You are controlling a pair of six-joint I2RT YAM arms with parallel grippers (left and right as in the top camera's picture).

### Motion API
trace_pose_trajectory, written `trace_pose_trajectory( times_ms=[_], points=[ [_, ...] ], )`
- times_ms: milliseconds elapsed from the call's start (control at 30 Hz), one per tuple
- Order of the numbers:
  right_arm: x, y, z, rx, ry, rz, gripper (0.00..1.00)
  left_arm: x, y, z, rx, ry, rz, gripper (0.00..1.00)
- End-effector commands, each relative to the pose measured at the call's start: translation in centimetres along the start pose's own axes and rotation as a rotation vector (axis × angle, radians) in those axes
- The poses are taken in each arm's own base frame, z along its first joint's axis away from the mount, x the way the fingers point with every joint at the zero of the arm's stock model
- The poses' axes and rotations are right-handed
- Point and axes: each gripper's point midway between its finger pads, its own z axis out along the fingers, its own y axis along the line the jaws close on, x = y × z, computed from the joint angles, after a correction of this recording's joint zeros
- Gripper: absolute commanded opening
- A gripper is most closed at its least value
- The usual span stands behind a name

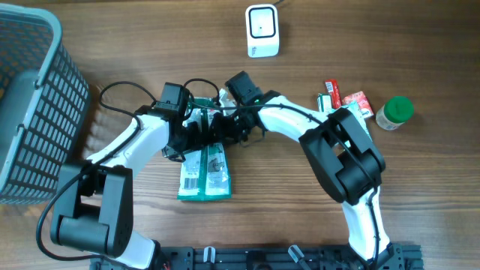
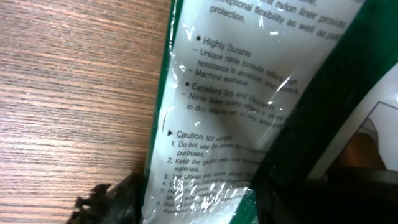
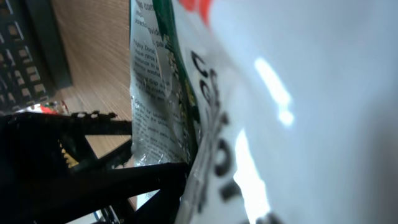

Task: Scan the item barcode
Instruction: 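Lift the gloves pack with the right gripper as the left releases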

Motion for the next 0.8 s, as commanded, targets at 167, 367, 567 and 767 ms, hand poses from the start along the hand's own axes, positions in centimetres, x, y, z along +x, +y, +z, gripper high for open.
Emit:
trace_pose_trajectory(
  times_ms=[167, 367, 567, 767],
  points=[
    [-1.1, -0.3, -3.5, 0.014, -0.055, -0.126, 0.14, -4.0, 1.1, -3.7, -0.016, -0.172, -0.027, 0.56],
    [-2.8, 1.2, -8.4, 0.188, -0.209, -0.308, 0.08, -6.6, 4.4, -7.0, -0.084, -0.317, -0.117, 0.58],
    [-3.6, 7.4, -16.0, 0.224, -0.41, -0.6, 0.04, -8.8, 5.9, -7.9, -0.069, -0.394, -0.166, 0.66],
    [-4.1, 13.7, -24.9, 0.257, -0.649, -0.847, 0.04, -9.2, 5.7, -8.1, -0.061, -0.411, -0.164, 1.0]
  ],
)
